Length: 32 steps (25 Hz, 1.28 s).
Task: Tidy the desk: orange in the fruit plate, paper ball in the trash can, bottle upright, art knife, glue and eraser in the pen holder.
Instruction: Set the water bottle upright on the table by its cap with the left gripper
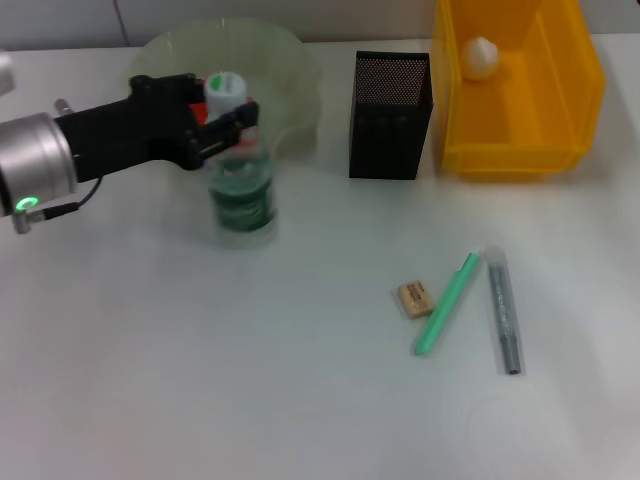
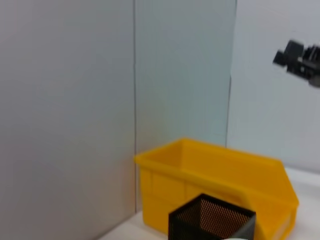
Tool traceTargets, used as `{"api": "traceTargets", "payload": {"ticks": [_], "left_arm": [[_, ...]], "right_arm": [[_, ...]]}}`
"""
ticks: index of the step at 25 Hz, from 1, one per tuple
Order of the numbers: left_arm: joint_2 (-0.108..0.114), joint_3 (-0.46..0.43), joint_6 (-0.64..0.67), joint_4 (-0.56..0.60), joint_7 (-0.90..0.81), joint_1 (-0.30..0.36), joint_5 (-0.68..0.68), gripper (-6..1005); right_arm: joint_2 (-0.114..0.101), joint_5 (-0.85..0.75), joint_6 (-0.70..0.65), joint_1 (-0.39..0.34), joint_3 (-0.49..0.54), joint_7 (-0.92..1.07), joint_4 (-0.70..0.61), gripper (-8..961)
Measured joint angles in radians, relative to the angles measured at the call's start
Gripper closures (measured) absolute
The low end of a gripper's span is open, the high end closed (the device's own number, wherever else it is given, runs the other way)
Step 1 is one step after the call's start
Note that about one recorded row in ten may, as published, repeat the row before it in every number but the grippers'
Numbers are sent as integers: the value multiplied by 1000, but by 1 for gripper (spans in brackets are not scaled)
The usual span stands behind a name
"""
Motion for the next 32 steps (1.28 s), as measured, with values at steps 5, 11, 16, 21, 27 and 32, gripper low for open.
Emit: {"api": "traceTargets", "payload": {"ticks": [5,11,16,21,27,32], "left_arm": [[0,-59,33,-60,62,-4,-11,501],[0,-60,33,-100,106,-25,-20,492],[0,-60,28,-102,110,-30,-18,485],[0,-70,23,-102,111,-23,-20,478],[-2,-94,29,-103,122,-15,-19,469],[1,-107,65,-103,123,-13,-16,462]], "right_arm": [[0,0,2,7,-1,-2,1,335],[0,0,3,13,0,-3,1,335],[0,0,4,13,2,-4,1,335],[2,0,4,9,2,-4,1,335],[2,-4,4,26,-9,-5,1,336],[2,-8,4,39,-10,-5,1,336]]}}
